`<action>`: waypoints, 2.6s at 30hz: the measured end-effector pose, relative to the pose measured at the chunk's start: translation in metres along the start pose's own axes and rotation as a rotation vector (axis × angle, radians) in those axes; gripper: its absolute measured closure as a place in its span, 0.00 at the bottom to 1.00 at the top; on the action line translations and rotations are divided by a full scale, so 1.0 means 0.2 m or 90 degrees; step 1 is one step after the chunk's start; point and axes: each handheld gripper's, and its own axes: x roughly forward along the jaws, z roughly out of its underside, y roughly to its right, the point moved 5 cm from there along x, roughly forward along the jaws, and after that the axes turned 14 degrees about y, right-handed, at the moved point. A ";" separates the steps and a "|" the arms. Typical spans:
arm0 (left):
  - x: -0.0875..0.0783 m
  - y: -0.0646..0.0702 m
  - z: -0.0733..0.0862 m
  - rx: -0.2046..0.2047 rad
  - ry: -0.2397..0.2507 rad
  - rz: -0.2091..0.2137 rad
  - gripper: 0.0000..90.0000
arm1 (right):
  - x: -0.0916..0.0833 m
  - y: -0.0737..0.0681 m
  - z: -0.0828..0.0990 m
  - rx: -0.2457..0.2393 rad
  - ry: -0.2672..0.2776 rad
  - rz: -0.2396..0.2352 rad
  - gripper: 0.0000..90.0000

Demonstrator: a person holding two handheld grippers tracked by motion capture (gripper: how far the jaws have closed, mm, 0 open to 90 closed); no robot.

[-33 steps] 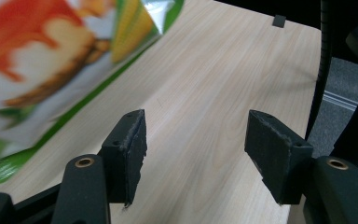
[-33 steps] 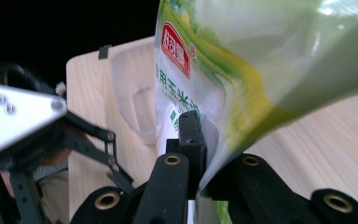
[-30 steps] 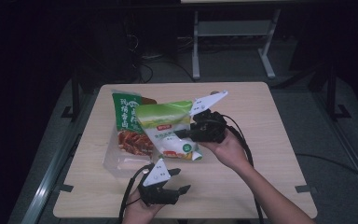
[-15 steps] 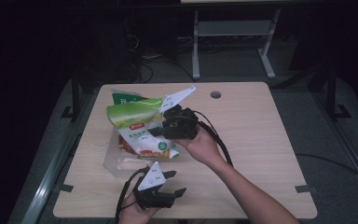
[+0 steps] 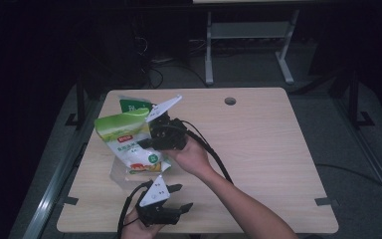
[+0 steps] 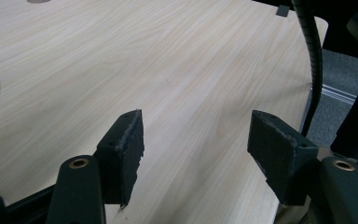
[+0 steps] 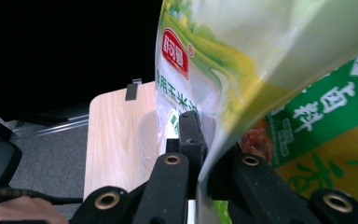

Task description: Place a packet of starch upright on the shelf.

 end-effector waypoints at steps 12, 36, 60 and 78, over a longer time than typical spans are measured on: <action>-0.04 0.00 0.03 -0.015 -0.001 0.002 0.39 | 0.16 0.00 0.05 0.016 -0.016 -0.011 0.97; -0.08 0.01 0.08 -0.011 -0.012 0.006 0.38 | 0.25 -0.03 0.22 -0.002 -0.036 -0.012 0.94; -0.08 0.01 0.09 -0.010 -0.015 0.000 0.36 | 0.17 -0.01 0.37 0.014 -0.060 -0.027 0.94; -0.05 -0.02 0.06 -0.005 -0.020 -0.010 0.33 | -0.09 0.05 0.39 0.039 -0.044 -0.037 0.67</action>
